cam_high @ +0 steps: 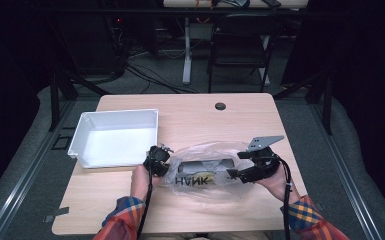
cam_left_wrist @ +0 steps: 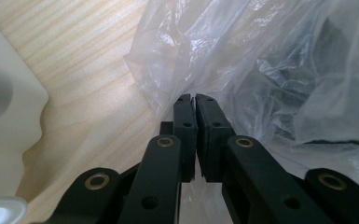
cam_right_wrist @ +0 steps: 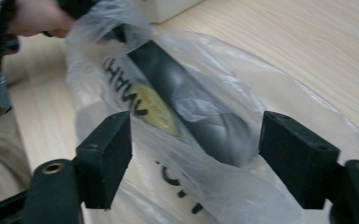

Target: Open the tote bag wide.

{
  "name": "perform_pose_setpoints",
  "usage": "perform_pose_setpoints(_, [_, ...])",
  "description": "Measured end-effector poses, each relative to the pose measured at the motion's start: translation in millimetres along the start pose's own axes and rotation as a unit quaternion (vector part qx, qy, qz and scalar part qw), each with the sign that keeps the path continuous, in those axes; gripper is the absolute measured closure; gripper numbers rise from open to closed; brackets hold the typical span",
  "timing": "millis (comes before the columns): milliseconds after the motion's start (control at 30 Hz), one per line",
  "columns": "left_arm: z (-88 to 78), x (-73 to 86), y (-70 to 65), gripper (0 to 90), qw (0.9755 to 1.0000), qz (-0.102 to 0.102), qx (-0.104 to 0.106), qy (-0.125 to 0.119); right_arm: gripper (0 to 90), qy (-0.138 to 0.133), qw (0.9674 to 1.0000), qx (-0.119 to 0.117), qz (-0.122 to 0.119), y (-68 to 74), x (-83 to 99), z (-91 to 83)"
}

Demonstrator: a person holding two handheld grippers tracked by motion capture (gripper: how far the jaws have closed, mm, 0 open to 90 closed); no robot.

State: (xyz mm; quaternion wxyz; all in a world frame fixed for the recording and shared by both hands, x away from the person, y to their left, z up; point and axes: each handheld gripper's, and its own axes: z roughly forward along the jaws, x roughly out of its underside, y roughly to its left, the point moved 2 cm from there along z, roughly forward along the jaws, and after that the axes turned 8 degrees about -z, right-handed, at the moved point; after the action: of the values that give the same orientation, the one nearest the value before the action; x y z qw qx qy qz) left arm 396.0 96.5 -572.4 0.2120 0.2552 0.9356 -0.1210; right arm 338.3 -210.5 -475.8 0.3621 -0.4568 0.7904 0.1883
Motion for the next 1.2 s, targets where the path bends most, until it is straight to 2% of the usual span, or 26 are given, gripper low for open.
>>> perform_pose_setpoints(267, [-0.4, 0.2, 1.4, 86.9, 1.0000, -0.006, 0.001, 0.002, 10.7, 0.022, 0.9977, -0.053, -0.036, 19.7, -4.7, 9.8])
perform_pose_setpoints(367, [-0.4, 0.4, 2.2, 86.7, 1.0000, -0.008, 0.002, 0.003, 12.8, 0.026, 0.9979, -0.045, -0.038, 22.2, -5.0, 10.9])
perform_pose_setpoints(467, [-0.2, 0.7, 2.5, 86.6, 0.9999, -0.010, 0.003, 0.001, 14.0, 0.007, 0.9988, -0.033, -0.034, 20.4, -6.8, 4.1])
perform_pose_setpoints(567, [-0.3, 0.5, 3.0, 86.2, 0.9999, -0.011, 0.004, 0.002, 14.8, 0.001, 0.9986, -0.041, -0.035, 21.4, -7.8, -1.9])
perform_pose_setpoints(633, [-0.4, 0.5, 3.1, 86.0, 0.9999, -0.011, 0.004, 0.003, 15.3, 0.005, 0.9980, -0.049, -0.040, 26.1, -8.2, -1.8])
perform_pose_setpoints(667, [-0.5, 0.6, 3.0, 85.7, 0.9999, -0.012, 0.004, 0.003, 16.1, 0.017, 0.9973, -0.053, -0.049, 28.5, -8.1, -0.4])
perform_pose_setpoints(733, [-0.6, 0.6, 3.5, 85.5, 0.9999, -0.010, 0.003, 0.003, 22.6, 0.038, 0.9969, -0.040, -0.056, 31.8, -5.5, 6.9])
perform_pose_setpoints(767, [-0.6, 0.7, 3.6, 85.4, 0.9999, -0.011, 0.002, 0.002, 28.9, 0.056, 0.9969, -0.018, -0.052, 30.4, -2.8, 12.4])
perform_pose_setpoints(833, [-0.4, 0.8, 3.7, 85.5, 0.9999, -0.011, 0.002, 0.002, 34.8, 0.083, 0.9954, 0.029, -0.039, 21.6, 4.8, 23.2])
perform_pose_setpoints(867, [-0.3, 0.8, 3.6, 85.6, 0.9999, -0.011, 0.002, 0.003, 41.6, 0.088, 0.9949, 0.044, -0.024, 13.5, 10.5, 29.3])
perform_pose_setpoints(900, [-0.2, 0.8, 3.6, 85.6, 0.9999, -0.011, 0.002, 0.003, 43.9, 0.090, 0.9942, 0.058, -0.011, 8.9, 13.8, 32.8])
perform_pose_setpoints(967, [0.2, 0.7, 3.4, 85.7, 0.9999, -0.013, 0.001, 0.003, 52.9, 0.119, 0.9889, 0.089, 0.005, -7.1, 25.0, 41.1])
perform_pose_setpoints(1033, [0.7, 0.6, 2.9, 85.6, 0.9999, -0.016, 0.002, 0.001, 58.7, 0.123, 0.9868, 0.103, 0.017, -15.8, 32.2, 45.7])
perform_pose_setpoints(1067, [0.7, 0.6, 2.7, 85.6, 0.9999, -0.014, 0.001, 0.001, 63.0, 0.119, 0.9874, 0.100, 0.029, -21.1, 36.5, 48.1])
perform_pose_setpoints(1100, [0.7, 0.5, 2.5, 85.7, 0.9999, -0.013, 0.000, 0.000, 71.1, 0.116, 0.9874, 0.100, 0.039, -25.4, 39.3, 49.5])
perform_pose_setpoints(1133, [0.8, 0.5, 2.1, 85.6, 0.9999, -0.014, -0.001, -0.002, 76.0, 0.119, 0.9858, 0.112, 0.038, -28.9, 41.0, 50.6])
perform_pose_setpoints(1200, [0.7, 0.4, 2.2, 85.6, 0.9999, -0.013, -0.001, -0.002, 83.8, 0.112, 0.9864, 0.110, 0.049, -34.7, 43.4, 51.5])
